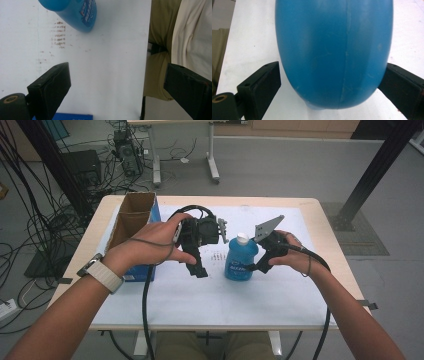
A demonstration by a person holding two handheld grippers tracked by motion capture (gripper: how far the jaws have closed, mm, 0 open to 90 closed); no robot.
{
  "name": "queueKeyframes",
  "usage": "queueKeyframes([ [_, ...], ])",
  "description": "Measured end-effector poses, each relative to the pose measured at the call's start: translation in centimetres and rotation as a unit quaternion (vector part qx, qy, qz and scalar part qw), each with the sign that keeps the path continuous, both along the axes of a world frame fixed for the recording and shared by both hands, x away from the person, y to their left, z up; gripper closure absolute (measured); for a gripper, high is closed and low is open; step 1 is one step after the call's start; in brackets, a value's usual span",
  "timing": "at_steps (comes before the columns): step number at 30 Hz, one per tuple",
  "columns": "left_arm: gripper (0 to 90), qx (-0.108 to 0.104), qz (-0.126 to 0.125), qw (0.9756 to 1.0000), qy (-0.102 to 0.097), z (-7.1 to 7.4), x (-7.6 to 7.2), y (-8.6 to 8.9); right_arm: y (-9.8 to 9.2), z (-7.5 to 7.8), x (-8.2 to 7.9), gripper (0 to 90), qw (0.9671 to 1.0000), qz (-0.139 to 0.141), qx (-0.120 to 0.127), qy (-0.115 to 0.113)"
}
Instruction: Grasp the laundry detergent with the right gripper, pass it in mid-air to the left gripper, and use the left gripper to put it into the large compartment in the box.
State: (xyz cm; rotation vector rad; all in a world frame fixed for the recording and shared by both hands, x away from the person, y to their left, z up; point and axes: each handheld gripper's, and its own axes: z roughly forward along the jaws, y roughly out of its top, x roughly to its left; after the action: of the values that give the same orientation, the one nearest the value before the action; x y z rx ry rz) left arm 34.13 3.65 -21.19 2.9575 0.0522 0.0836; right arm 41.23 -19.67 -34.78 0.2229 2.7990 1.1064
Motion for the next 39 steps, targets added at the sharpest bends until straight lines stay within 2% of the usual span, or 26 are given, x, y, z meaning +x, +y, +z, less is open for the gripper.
queueKeyframes([
  [39,7.9,-0.005,0.003,1.0,0.0,0.1,-0.02,0.19,0.02,-0.05,-0.03,6.2,1.0,-0.003,0.006,0.005],
])
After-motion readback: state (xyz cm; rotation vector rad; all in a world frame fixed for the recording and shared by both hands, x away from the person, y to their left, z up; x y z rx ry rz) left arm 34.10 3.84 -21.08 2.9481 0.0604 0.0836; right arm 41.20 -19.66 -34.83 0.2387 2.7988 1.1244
